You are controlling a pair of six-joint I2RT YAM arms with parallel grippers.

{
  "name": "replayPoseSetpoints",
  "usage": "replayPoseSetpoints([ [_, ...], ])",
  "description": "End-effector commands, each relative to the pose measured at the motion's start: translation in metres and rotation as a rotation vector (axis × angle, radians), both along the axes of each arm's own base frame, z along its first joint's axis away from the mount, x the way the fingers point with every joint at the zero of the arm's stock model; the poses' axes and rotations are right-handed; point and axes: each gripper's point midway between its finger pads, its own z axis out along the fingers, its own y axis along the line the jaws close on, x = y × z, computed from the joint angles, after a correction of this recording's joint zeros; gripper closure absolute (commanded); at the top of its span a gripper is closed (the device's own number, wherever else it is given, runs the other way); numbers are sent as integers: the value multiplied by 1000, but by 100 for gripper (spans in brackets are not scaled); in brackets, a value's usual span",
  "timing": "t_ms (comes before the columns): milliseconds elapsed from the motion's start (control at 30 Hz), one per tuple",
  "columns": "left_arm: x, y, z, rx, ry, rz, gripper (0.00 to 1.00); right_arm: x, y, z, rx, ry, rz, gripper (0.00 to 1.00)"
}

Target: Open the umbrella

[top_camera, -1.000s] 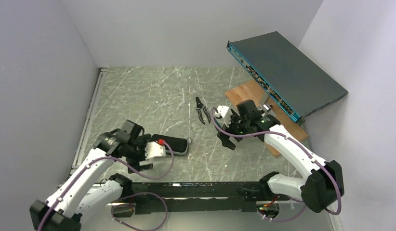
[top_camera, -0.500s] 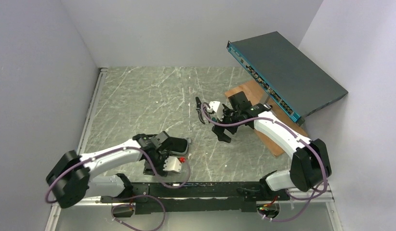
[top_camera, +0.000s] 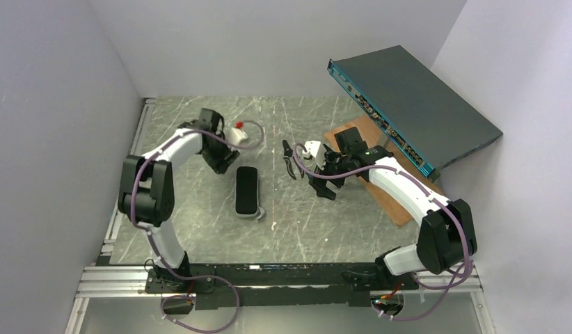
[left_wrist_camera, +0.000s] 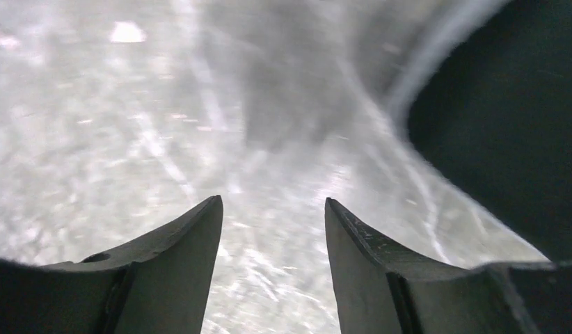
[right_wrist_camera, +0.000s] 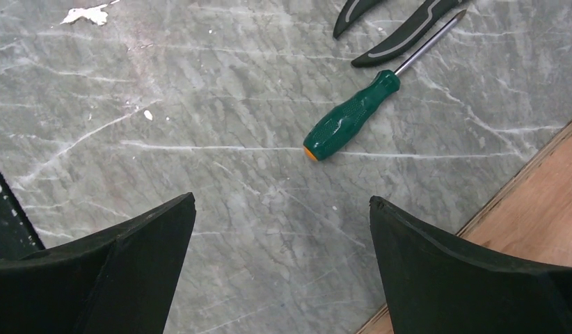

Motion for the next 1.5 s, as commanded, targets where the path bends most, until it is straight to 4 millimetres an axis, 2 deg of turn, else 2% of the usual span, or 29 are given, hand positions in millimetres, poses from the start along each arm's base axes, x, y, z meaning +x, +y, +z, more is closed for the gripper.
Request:
replayPoseSetpoints([
  [0, 37, 14, 24, -159, 8, 186, 37, 11, 14, 9, 73, -51, 1, 4],
  [100, 29, 22, 43, -245, -12, 176, 33, 13, 20, 8, 87, -44, 0, 4],
  [167, 4, 24, 52, -256, -34, 117, 30, 14, 21, 7, 93, -45, -8, 4],
  [233, -28, 16, 57, -252, -42, 26, 24, 14, 22, 6, 91, -41, -7, 4],
  [300, -66, 4, 49, -198, -27, -85, 19, 14, 21, 6, 83, -39, -12, 4],
  [367, -104, -8, 30, -108, -19, -208, 16, 14, 19, 7, 76, -47, -14, 4],
  [533, -171, -39, 2, -24, 15, -452, 18, 11, 11, 8, 49, -73, -13, 4],
  [633, -194, -53, -7, -13, 72, -541, 23, 7, 6, 8, 40, -92, -7, 4],
  [733, -203, -69, -12, -12, 88, -605, 23, 5, 4, 7, 32, -90, -12, 4],
  [800, -197, -76, -15, -5, 96, -590, 23, 5, 2, 7, 28, -95, -15, 5],
  [900, -177, -80, -18, -7, 151, -501, 24, 2, 1, 8, 31, -99, -13, 5],
  [933, -168, -83, -15, -27, 169, -460, 25, 0, 2, 8, 36, -97, -4, 5],
  [1000, -141, -76, -10, -73, 176, -337, 25, -2, 3, 7, 43, -100, 12, 5],
  [1100, -93, -57, -6, -83, 132, -188, 25, -2, 3, 5, 41, -107, 20, 5],
  [1300, -3, -5, 7, -126, 53, 126, 23, 4, 8, 4, 55, -116, 35, 5],
  [1400, 27, 18, 17, -164, 26, 248, 22, 9, 14, 4, 73, -116, 39, 5],
  [1467, 35, 29, 26, -195, 9, 286, 21, 16, 19, 6, 85, -119, 46, 5],
])
